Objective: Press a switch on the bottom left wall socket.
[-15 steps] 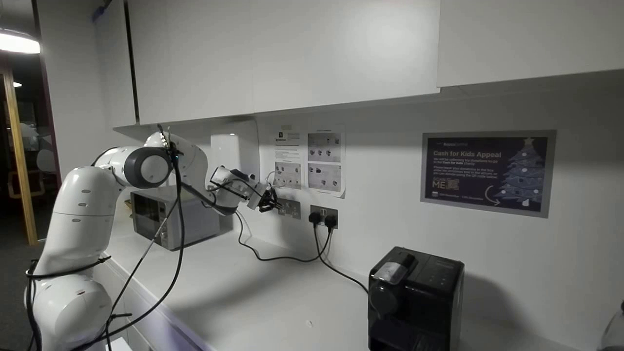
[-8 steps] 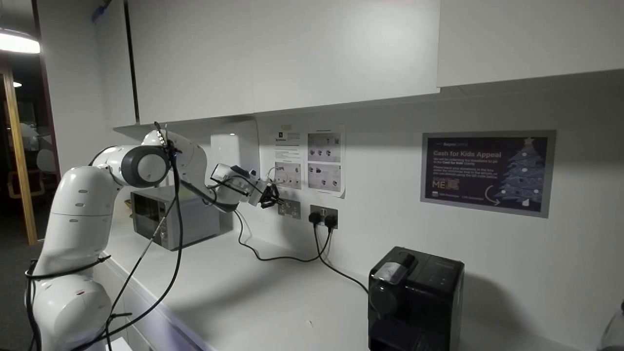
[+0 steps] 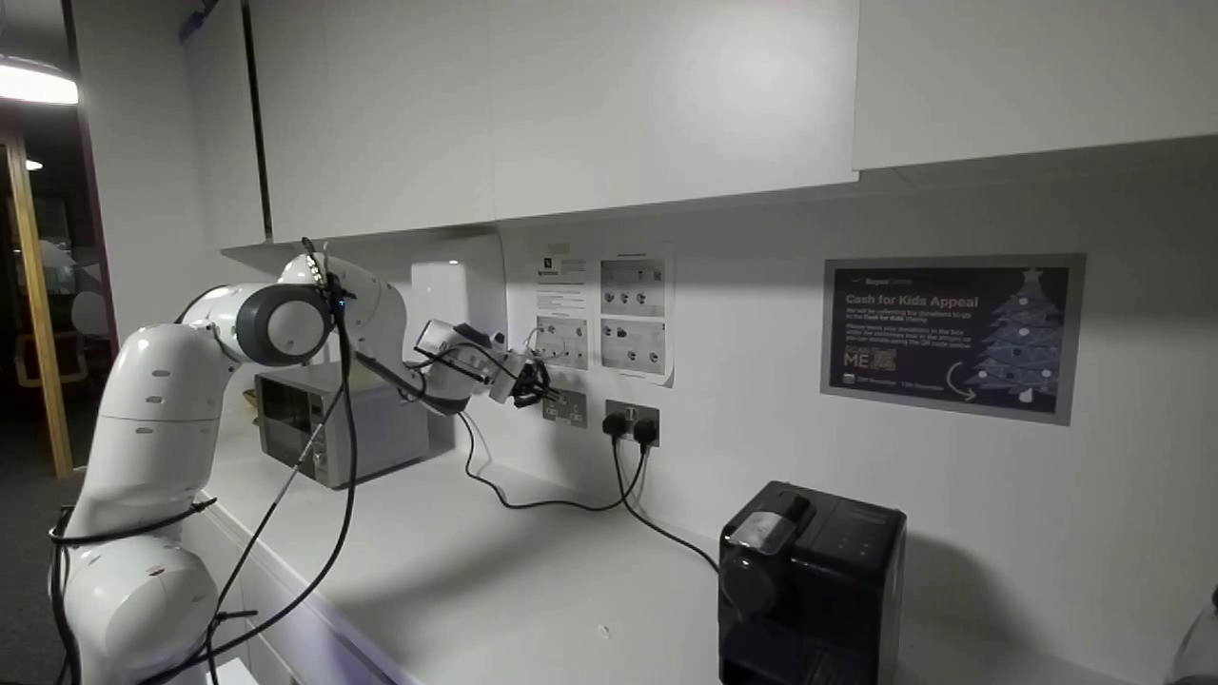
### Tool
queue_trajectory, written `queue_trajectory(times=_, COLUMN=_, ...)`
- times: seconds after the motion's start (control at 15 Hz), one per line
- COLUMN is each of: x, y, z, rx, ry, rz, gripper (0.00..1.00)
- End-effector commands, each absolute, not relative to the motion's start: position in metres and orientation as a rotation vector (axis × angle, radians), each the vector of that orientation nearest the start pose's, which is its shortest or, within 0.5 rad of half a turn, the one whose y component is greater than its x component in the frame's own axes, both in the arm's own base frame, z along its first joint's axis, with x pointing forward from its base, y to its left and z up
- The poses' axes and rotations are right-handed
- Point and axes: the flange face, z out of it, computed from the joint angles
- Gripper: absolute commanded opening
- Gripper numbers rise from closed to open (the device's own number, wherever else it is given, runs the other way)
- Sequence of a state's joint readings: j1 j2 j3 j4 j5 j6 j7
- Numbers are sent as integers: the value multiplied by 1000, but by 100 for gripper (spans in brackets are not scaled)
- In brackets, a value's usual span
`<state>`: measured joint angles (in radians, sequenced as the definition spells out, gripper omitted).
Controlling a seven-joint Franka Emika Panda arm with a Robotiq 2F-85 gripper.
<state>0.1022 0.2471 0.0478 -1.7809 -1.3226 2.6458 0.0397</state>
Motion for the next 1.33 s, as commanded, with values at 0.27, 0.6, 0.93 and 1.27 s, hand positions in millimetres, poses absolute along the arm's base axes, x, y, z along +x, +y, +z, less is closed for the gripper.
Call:
queue_trajectory(times=0.27, x=659, y=121, z=473, rx=1810, ry=1172, rz=709, gripper=0)
queue_trajectory(times=0.6, x=665, y=122, z=473, rx=1806, ry=1166, rz=710, gripper=0)
queue_trajectory(times=0.93, x=674, y=124, z=469, rx=1804, ry=1160, rz=708, gripper=0)
queue_trajectory(times=1.27, x=678, y=124, z=464, rx=1808, ry=1162, rz=703, gripper=0)
